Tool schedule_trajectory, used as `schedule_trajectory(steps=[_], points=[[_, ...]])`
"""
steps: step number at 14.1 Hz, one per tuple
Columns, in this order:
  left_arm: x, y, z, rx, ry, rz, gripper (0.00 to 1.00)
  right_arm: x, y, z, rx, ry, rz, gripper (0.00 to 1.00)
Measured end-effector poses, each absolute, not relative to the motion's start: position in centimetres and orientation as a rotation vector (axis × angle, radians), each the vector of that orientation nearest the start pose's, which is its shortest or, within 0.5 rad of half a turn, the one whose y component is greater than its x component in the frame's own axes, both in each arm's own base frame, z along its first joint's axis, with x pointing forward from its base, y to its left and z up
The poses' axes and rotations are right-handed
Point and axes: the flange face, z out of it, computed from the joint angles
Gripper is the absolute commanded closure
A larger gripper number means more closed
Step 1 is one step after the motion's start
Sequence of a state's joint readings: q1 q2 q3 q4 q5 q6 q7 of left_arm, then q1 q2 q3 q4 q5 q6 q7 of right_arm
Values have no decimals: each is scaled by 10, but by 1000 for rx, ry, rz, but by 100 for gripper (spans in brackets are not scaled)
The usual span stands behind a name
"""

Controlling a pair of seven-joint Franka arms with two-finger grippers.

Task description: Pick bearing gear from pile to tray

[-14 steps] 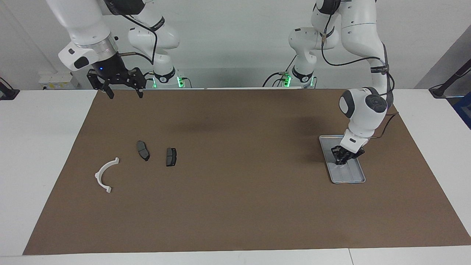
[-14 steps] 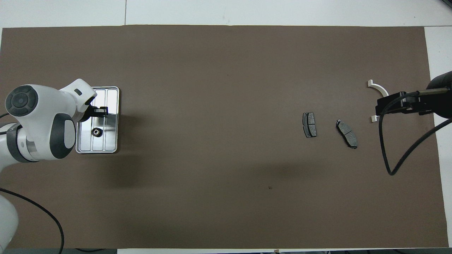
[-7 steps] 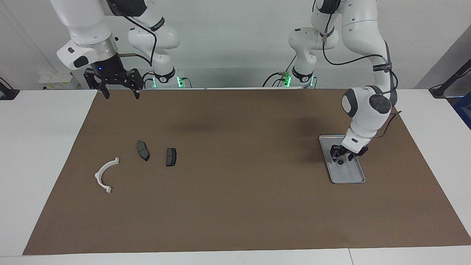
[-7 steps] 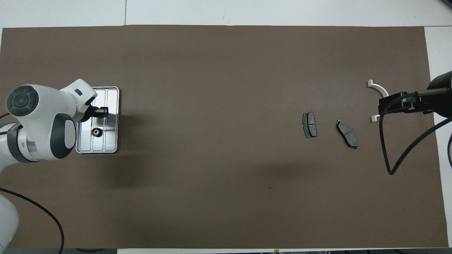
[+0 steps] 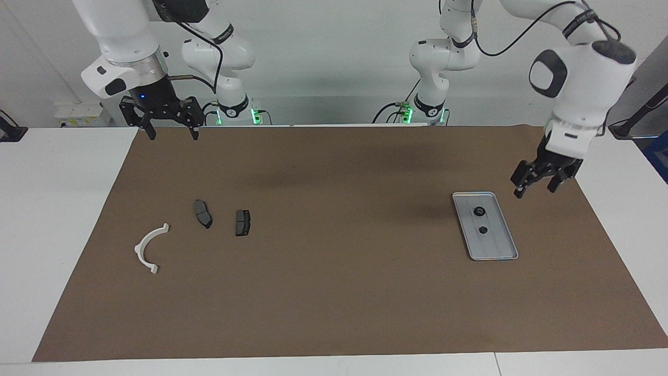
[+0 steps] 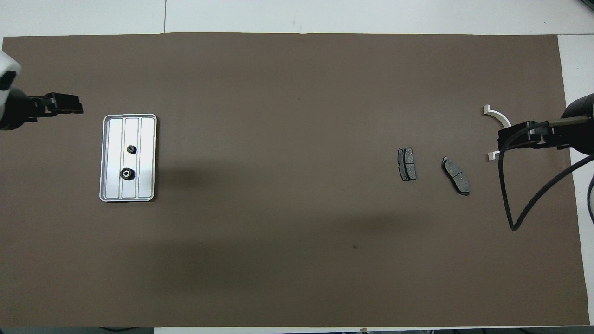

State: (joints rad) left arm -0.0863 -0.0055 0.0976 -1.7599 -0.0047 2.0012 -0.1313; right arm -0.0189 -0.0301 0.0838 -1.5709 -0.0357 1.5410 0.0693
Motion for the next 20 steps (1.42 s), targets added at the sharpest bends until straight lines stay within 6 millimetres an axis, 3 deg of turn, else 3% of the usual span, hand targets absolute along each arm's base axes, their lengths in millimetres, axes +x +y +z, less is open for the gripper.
schedule_trajectory(steps=[2,5,13,20], points=[[556,2,622,-3142,-258,-326,0,541,32,638,-3180,9,-4,0],[533,-4,649,-3148,-221,-142,0,541,32,640,-3180,10,-9,0],[542,-26,621,-3146,-104,5,0,541,33,643,-3179,7,-33,0],[540,-27,619,-3146,-40,31,0,541,33,643,-3178,7,-33,0]])
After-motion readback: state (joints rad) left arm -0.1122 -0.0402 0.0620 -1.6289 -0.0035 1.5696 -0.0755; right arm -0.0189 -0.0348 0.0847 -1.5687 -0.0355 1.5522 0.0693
